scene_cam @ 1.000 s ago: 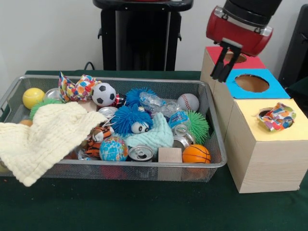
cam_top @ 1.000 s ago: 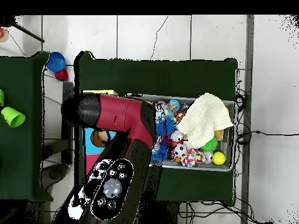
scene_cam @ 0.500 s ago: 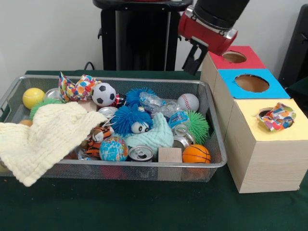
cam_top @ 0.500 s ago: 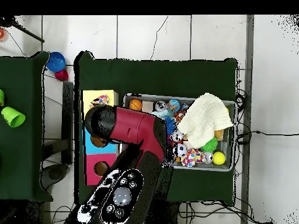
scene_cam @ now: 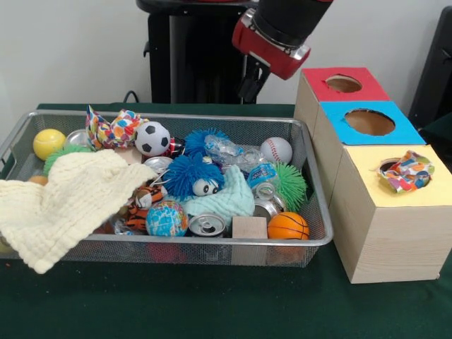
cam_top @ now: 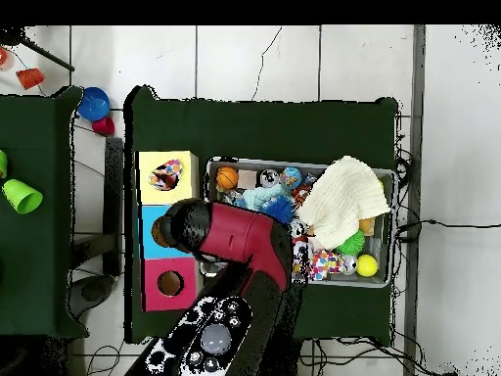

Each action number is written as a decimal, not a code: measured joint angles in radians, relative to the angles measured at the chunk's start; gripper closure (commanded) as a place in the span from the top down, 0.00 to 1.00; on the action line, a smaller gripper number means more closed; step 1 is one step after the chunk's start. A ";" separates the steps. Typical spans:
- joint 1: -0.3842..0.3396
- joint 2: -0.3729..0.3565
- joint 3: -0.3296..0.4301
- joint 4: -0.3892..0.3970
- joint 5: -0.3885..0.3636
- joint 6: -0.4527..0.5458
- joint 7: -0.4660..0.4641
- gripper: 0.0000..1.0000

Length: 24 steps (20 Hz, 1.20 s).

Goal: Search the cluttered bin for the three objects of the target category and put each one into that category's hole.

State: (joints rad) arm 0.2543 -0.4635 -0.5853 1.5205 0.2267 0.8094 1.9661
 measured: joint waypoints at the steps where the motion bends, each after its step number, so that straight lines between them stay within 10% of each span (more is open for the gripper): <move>1: -0.004 0.000 0.000 0.007 -0.003 -0.012 0.000 0.00; 14: -0.128 0.008 -0.004 0.065 -0.138 -0.377 0.000 0.00; 23: -0.210 0.011 -0.004 0.065 -0.191 -0.422 0.000 0.00; 24: -0.222 0.013 -0.004 0.065 -0.206 -0.422 0.000 1.00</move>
State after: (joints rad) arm 0.0322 -0.4508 -0.5889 1.5855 0.0204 0.3873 1.9661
